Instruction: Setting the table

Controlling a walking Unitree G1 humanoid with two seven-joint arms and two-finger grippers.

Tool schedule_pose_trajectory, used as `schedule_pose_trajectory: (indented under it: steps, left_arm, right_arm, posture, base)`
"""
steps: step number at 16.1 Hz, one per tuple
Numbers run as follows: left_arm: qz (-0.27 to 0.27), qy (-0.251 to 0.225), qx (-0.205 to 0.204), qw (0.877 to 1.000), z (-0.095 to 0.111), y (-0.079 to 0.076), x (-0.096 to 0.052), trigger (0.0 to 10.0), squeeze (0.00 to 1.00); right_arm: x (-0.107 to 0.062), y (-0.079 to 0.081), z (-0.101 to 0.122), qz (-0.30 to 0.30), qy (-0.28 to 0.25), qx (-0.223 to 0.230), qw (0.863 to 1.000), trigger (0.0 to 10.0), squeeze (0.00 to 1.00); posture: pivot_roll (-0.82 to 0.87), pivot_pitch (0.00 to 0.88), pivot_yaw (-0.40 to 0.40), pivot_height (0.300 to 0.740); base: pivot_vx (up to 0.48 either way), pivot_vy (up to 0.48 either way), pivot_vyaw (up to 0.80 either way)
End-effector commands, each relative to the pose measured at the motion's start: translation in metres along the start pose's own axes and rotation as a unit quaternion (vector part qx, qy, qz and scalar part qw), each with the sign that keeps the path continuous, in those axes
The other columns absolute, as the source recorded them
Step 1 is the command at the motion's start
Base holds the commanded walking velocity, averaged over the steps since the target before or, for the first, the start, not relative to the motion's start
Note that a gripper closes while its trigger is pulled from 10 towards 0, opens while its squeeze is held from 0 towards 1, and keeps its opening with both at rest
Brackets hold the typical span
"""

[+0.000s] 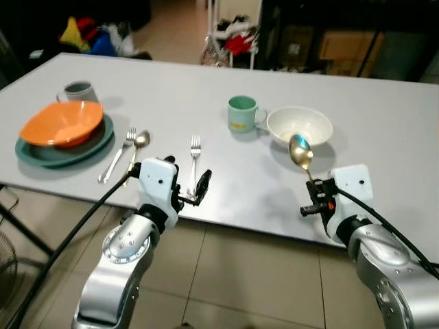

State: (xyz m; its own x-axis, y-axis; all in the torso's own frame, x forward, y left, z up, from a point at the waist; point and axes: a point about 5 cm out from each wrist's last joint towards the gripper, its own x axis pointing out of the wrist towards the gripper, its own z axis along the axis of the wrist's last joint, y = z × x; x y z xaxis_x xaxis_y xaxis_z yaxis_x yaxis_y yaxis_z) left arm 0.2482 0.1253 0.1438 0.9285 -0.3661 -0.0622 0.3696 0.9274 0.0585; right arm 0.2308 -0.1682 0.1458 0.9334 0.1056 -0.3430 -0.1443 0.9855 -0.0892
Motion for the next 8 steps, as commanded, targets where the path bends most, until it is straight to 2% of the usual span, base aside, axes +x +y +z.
schedule_pose_trajectory:
  steps: [1, 2, 3, 6, 8]
  left_arm:
    - [-0.045, -0.004, 0.000, 0.999, 0.004, -0.008, 0.002, 10.0, 0.00]
    - [-0.056, -0.004, -0.001, 0.998, 0.004, -0.010, 0.003, 10.0, 0.00]
    - [-0.102, -0.004, 0.000, 0.995, 0.006, -0.017, 0.002, 10.0, 0.00]
    - [-0.172, 0.002, 0.002, 0.985, 0.006, -0.028, -0.002, 10.0, 0.00]
    - [-0.201, 0.007, 0.005, 0.980, 0.005, -0.032, -0.004, 10.0, 0.00]
  right_arm:
    - [0.004, -0.014, -0.008, -0.052, 0.033, 0.027, 0.998, 10.0, 0.00]
    - [0.005, -0.017, -0.009, -0.064, 0.037, 0.030, 0.997, 10.0, 0.00]
    - [0.011, -0.025, -0.009, -0.095, 0.055, 0.047, 0.993, 10.0, 0.00]
    - [0.020, -0.039, -0.009, -0.145, 0.075, 0.060, 0.985, 10.0, 0.00]
    - [0.028, -0.040, -0.008, -0.145, 0.080, 0.077, 0.983, 10.0, 0.00]
  posture:
    - [0.01, 0.000, 0.060, 0.740]
    - [0.01, 0.000, 0.060, 0.740]
    - [0.01, 0.000, 0.072, 0.740]
    - [0.01, 0.000, 0.080, 0.740]
    - [0.02, 0.000, 0.084, 0.740]
  base:
    - [0.000, 0.000, 0.00]
    - [0.000, 0.000, 0.00]
    - [0.000, 0.000, 0.00]
    - [0.000, 0.000, 0.00]
    - [0.000, 0.000, 0.00]
